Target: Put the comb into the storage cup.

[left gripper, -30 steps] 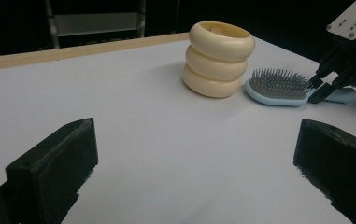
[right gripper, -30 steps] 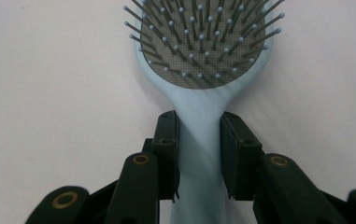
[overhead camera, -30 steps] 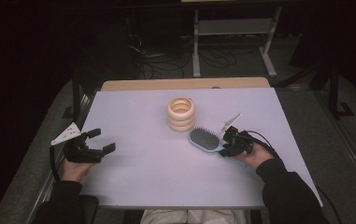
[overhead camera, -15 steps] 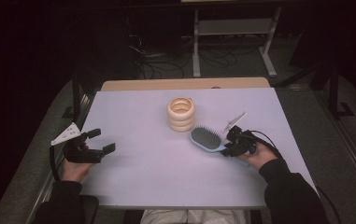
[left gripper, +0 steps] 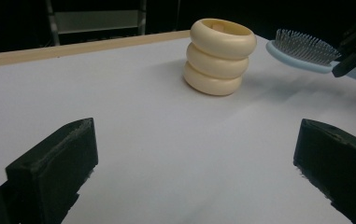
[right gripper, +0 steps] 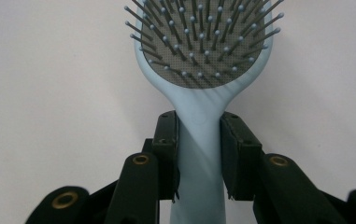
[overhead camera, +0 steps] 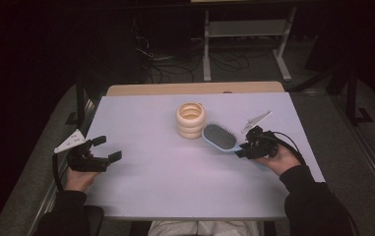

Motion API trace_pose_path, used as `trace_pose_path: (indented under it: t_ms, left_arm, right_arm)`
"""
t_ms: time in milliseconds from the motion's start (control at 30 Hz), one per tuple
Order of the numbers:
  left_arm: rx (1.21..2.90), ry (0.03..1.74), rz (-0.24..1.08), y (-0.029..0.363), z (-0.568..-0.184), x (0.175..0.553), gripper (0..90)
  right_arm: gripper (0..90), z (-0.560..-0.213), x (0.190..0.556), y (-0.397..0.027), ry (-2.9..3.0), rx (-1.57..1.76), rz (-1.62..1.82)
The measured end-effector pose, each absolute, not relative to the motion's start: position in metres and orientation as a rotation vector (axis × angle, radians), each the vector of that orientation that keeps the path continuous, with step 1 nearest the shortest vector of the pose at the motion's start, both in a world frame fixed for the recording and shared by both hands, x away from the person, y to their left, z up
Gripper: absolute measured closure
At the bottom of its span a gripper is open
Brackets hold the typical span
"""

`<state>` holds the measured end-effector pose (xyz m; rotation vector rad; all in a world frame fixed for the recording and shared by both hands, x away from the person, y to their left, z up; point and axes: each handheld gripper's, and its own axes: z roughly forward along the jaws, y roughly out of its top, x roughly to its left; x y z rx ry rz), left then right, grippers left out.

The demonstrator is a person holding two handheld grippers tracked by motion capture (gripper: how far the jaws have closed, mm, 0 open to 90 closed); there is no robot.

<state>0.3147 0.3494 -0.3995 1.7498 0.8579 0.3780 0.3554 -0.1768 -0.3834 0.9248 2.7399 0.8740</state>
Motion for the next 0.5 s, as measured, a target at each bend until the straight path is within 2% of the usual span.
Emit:
trace_pose_path:
  t_ms: [500]
  left_arm:
    - [1.740,0.859,0.371,0.349,-0.399,0.314,0.0]
  right_arm:
    - [68.5,-0.352,0.356,-0.179,2.697,0.895,0.900]
